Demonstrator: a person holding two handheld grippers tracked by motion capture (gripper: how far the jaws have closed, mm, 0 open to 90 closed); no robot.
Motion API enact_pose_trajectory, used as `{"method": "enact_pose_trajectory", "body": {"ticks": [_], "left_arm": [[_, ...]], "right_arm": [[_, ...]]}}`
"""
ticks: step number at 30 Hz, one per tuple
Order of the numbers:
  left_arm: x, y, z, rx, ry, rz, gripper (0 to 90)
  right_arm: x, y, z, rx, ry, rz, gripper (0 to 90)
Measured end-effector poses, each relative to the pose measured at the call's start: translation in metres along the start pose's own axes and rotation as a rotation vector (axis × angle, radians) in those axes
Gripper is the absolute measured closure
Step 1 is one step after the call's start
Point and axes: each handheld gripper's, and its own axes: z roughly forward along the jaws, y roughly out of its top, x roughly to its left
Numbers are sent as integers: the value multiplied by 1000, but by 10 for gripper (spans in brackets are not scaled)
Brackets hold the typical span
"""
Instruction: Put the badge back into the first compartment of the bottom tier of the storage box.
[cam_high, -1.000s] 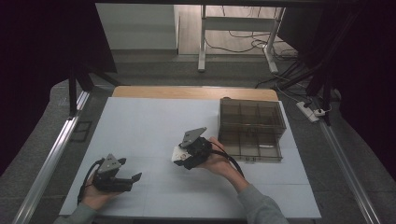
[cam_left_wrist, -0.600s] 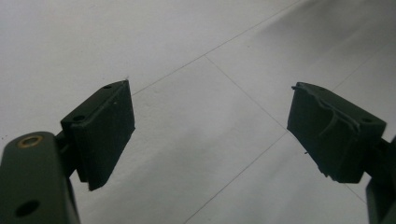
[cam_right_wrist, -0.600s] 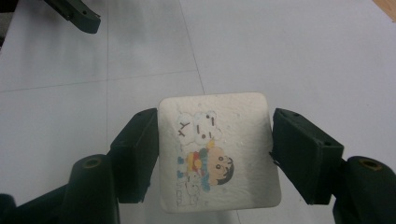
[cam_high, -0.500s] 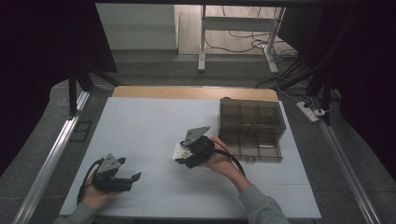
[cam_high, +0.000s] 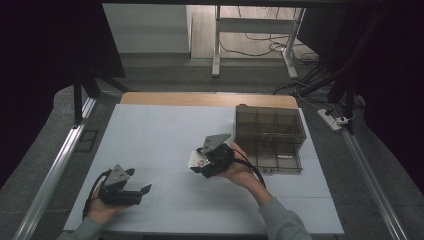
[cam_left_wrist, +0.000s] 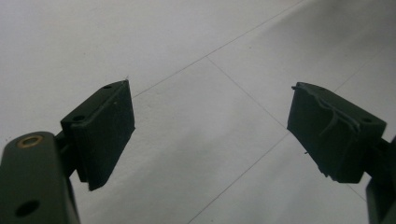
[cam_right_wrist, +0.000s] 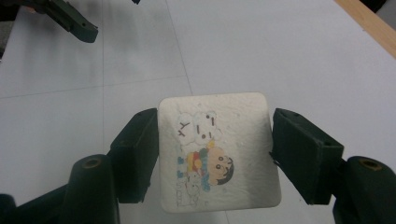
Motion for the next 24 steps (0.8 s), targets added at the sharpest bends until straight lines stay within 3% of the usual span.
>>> {"method": "enact_pose_trajectory", "body": {"ticks": [24], "left_arm": [[-1,0,1,5,-1,7,147]], "right_arm": [[-9,-8,-27,-17,-62,22,331]]}}
